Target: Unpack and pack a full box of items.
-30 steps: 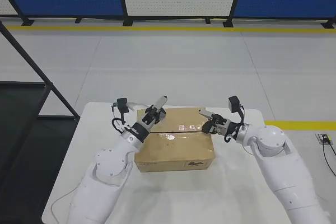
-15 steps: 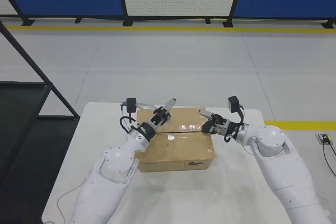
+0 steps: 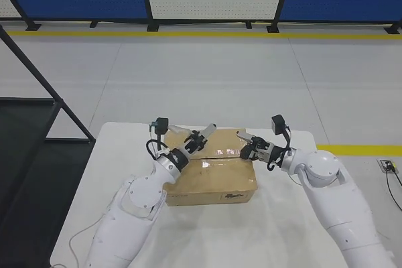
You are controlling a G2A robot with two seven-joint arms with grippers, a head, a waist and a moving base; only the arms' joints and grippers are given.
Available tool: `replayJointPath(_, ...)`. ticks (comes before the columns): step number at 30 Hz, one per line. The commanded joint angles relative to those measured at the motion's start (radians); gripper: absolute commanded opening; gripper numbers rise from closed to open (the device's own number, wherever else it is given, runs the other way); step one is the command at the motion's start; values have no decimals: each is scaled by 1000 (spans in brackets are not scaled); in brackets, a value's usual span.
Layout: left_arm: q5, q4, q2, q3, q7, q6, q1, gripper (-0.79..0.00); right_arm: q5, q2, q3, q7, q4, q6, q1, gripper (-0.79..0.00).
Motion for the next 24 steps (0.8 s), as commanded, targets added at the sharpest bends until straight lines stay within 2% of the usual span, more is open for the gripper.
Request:
replayJointPath(1,18,-3,2,-5,-2,3,0,0,1,0,0,-1,1,-1,0,0)
replayJointPath(10,169,-37,15,-20,-48,9,1,0,5,1,-5,-2,5,-3,2,0)
replayJointPath(24,316,-112,31,-33,-141,27,9,0,11,2,-10,-3,15,-8,7,0)
